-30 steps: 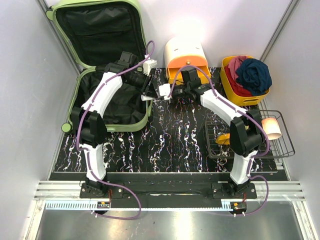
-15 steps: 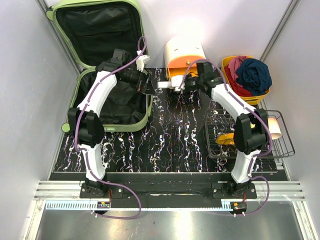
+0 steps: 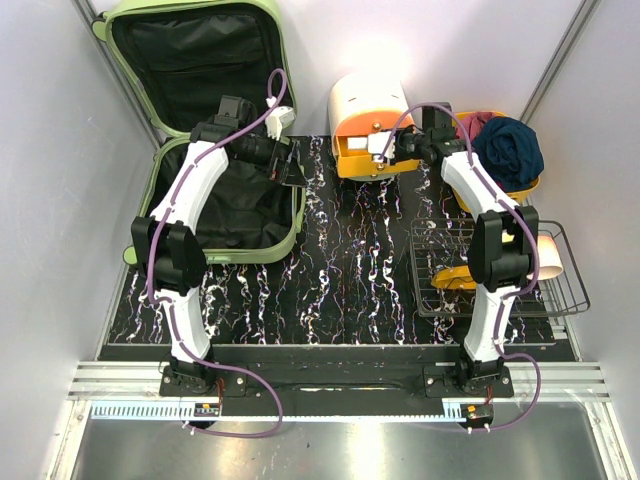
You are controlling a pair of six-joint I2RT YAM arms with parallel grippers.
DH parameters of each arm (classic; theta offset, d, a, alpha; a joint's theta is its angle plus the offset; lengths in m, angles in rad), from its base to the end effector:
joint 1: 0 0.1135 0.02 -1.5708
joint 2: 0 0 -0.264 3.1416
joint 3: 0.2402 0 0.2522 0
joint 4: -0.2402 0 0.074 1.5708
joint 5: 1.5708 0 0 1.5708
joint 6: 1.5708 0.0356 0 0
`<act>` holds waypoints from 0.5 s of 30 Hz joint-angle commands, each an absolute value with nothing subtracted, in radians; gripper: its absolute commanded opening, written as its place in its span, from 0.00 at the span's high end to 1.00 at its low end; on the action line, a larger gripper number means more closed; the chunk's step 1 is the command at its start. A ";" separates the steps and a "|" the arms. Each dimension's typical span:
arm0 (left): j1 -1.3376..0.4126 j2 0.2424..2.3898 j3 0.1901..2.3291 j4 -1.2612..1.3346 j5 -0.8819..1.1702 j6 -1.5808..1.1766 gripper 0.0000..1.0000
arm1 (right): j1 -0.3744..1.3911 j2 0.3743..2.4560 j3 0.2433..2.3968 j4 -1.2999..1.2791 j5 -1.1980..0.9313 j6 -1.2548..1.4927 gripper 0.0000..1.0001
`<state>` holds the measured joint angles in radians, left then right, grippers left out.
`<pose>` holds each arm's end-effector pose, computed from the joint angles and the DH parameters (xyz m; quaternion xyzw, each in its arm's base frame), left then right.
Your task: Open, take out, and arrange the luggage
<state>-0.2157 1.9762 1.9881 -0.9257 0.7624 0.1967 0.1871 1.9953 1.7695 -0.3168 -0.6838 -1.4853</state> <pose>0.4141 -0.1159 0.3400 0.2974 0.8354 -0.3550 0.2961 0.4556 0.1091 0.3052 -0.7193 0.4275 -0.0475 0.5455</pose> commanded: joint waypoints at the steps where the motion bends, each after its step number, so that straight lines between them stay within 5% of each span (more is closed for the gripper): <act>1: -0.206 1.918 2.019 -0.896 0.756 0.181 0.01 | 0.179 2.023 1.838 -0.302 -0.670 -1.523 0.89; 4: -0.203 1.911 2.008 -0.896 0.758 0.186 0.01 | 0.179 2.042 1.841 -0.275 -0.669 -1.511 0.84; 8: -0.198 1.905 2.000 -0.897 0.752 0.187 0.01 | 0.181 2.049 1.844 -0.230 -0.667 -1.476 0.50; 15: -0.190 1.910 2.005 -0.896 0.752 0.189 0.01 | 0.179 2.036 1.842 -0.172 -0.672 -1.413 0.41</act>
<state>-0.1978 1.9675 1.9877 -0.9257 0.7563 0.1928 0.1829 2.0537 1.7950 -0.2470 -0.6655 -1.4639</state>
